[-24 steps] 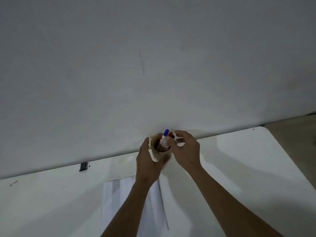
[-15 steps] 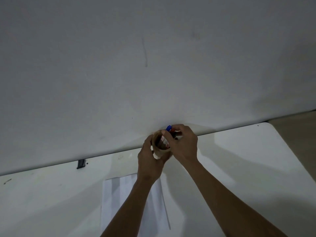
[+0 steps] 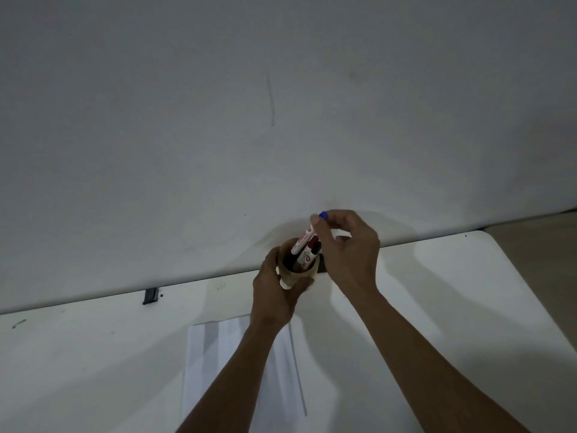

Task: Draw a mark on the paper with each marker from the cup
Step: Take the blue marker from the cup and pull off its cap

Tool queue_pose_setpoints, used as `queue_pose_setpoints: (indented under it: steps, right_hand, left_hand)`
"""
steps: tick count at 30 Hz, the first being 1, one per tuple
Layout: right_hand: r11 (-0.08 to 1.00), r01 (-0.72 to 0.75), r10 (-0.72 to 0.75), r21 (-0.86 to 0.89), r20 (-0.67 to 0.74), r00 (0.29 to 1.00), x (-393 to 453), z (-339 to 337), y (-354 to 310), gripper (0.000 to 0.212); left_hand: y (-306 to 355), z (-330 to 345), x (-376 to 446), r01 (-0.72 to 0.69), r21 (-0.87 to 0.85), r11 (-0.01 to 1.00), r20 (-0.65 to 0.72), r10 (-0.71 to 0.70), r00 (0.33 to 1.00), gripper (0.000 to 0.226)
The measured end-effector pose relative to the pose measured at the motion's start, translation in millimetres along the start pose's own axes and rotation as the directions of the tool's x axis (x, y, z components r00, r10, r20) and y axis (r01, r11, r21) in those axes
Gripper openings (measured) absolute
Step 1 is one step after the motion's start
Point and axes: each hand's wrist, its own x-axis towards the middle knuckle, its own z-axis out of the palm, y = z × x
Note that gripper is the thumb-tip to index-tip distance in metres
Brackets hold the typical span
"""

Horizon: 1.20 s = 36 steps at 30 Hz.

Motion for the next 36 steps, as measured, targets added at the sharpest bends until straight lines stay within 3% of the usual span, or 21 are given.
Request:
queue_pose_setpoints:
  steps: [6, 10, 17, 19, 22, 24, 27, 30, 36]
  right_hand:
    - [0.941, 0.002, 0.043, 0.339, -0.125, 0.991, 3, -43, -46, 0.009]
    - [0.881, -0.088, 0.14, 0.464, -0.08, 0.987, -5, -69, -50, 0.01]
    - [0.864, -0.401, 0.378, 0.305, 0.133, 0.916, -44, -78, -8, 0.012]
    - [0.88, -0.43, 0.386, 0.203, 0.223, 0.895, -57, -79, 3, 0.005]
    - [0.905, -0.421, 0.376, 0.06, 0.349, 0.859, -75, -80, 9, 0.02]
    - [0.925, -0.38, 0.342, 0.02, 0.393, 0.854, -84, -80, 8, 0.02]
    - [0.931, -0.365, 0.326, 0.012, 0.428, 0.843, -96, -73, 5, 0.021]
    - [0.943, -0.328, 0.319, -0.058, 0.439, 0.84, -111, -60, -3, 0.028]
    - [0.985, -0.132, 0.169, -0.107, 0.564, 0.808, -141, -39, -33, 0.014]
  left_hand:
    - [7, -2, -3, -0.015, 0.054, 0.998, -0.01, 0.016, 1.0, 0.065]
    - [8, -1, -3, 0.012, 0.08, 0.997, -0.011, -0.011, 1.0, 0.061]
    - [15, -1, -2, 0.084, 0.163, 0.983, -0.009, -0.083, 0.996, 0.068]
    - [18, -5, -2, 0.113, 0.195, 0.974, 0.02, -0.119, 0.993, 0.075]
    - [23, -17, -11, 0.179, 0.25, 0.951, 0.028, -0.192, 0.981, 0.099]
    - [28, -30, -23, 0.176, 0.279, 0.944, -0.018, -0.178, 0.984, 0.089]
    - [43, -53, -49, 0.092, 0.288, 0.953, -0.054, -0.08, 0.995, 0.055]
    - [58, -75, -76, 0.011, 0.243, 0.97, 0.013, -0.015, 1.0, 0.037]
    - [60, -121, -112, -0.069, 0.201, 0.977, 0.158, 0.037, 0.987, 0.019]
